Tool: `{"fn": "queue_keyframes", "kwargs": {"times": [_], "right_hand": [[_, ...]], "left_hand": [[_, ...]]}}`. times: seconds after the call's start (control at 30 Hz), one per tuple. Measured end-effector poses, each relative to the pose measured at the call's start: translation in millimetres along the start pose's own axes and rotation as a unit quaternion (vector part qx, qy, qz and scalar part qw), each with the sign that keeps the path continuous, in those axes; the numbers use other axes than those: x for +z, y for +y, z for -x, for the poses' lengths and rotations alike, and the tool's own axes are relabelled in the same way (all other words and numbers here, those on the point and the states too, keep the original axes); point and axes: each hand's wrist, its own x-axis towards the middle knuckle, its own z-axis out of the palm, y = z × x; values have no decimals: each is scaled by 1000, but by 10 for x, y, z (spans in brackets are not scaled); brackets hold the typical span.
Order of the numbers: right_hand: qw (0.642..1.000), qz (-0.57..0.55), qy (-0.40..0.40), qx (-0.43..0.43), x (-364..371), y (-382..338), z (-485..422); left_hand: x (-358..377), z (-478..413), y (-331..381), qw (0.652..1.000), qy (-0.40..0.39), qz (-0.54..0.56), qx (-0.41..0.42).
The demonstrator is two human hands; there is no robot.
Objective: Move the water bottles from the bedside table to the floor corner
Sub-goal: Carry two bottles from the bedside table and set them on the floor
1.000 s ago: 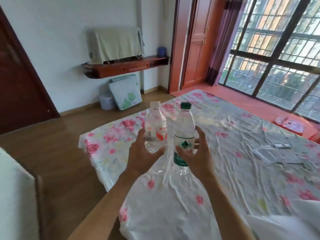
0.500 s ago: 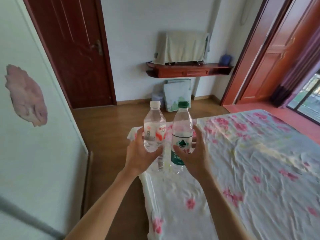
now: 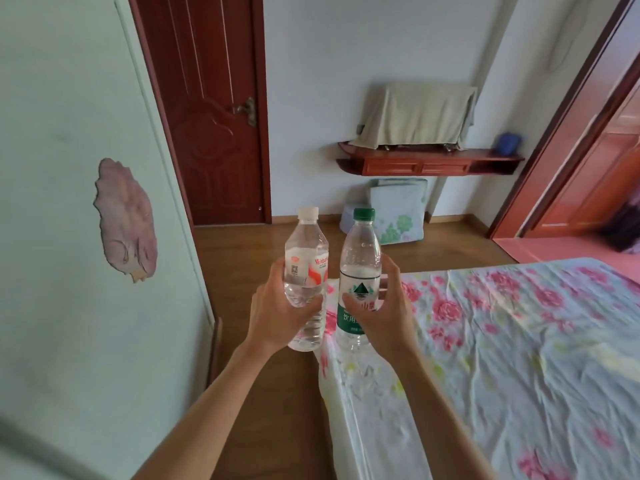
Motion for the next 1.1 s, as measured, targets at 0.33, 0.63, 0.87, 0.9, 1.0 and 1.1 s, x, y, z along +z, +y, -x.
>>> {"fn": "queue_keyframes", "kwargs": {"times": [0.33, 0.63, 0.87, 0.9, 1.0, 1.1], "right_hand": [[1000, 1, -18, -23, 405, -28, -656], [997, -17, -72, -30, 752, 168, -1670], [994, -30, -97, -36, 942, 268, -2380], [994, -32, -103, -34, 977, 280, -2473], [992, -31, -120, -35, 1080, 326, -2718], [990, -36, -132, -33, 1193, 362, -2925]], "left_hand": [[-85, -558, -355, 999, 42, -6, -26], [116, -1354, -643, 994, 83, -29, -62], [216, -1984, -771, 990, 109, -39, -79], [226, -2062, -802, 989, 115, -41, -84], [254, -2252, -884, 985, 131, -54, -95], [256, -2425, -982, 983, 139, -57, -104]]}}
